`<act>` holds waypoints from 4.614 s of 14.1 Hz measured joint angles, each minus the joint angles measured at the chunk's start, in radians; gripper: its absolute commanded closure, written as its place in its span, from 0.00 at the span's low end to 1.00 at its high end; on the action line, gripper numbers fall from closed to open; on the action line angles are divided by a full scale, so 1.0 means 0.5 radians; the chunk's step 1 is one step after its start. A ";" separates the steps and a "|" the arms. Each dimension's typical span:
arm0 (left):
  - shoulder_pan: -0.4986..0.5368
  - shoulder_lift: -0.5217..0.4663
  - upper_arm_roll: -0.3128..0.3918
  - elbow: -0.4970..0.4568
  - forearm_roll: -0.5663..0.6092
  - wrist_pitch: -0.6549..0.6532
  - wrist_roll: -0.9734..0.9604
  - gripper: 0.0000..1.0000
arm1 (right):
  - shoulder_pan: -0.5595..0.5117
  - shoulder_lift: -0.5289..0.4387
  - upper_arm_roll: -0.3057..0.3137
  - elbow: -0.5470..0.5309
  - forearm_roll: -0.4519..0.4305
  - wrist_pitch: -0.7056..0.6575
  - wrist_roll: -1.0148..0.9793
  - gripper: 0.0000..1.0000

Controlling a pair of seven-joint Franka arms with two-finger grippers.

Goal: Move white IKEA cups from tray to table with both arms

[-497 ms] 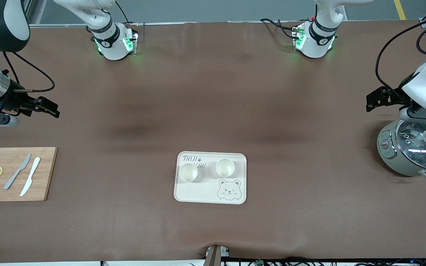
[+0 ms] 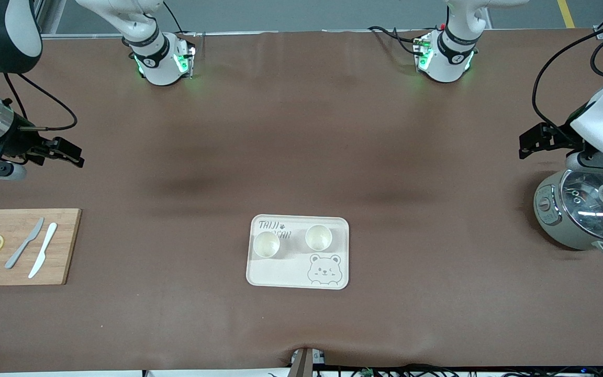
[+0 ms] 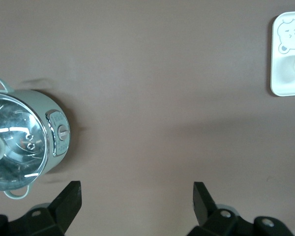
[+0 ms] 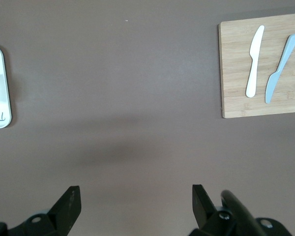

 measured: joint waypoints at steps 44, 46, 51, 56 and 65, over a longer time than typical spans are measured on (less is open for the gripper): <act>-1.148 1.707 0.200 0.964 -0.114 0.995 -0.972 0.00 | 0.043 0.020 0.006 0.018 0.000 0.002 -0.001 0.00; -1.152 1.755 0.200 0.965 -0.114 1.033 -0.973 0.00 | 0.043 0.020 0.006 0.018 0.000 0.002 -0.001 0.00; -1.158 1.799 0.200 0.966 -0.114 1.051 -1.006 0.00 | 0.043 0.020 0.006 0.018 0.000 0.003 -0.001 0.00; -1.169 1.847 0.196 0.966 -0.114 1.066 -1.057 0.00 | 0.043 0.021 0.006 0.017 0.000 0.003 -0.001 0.00; -1.181 1.866 0.195 0.970 -0.114 1.100 -1.130 1.00 | 0.043 0.023 0.006 0.017 0.000 0.004 -0.001 0.00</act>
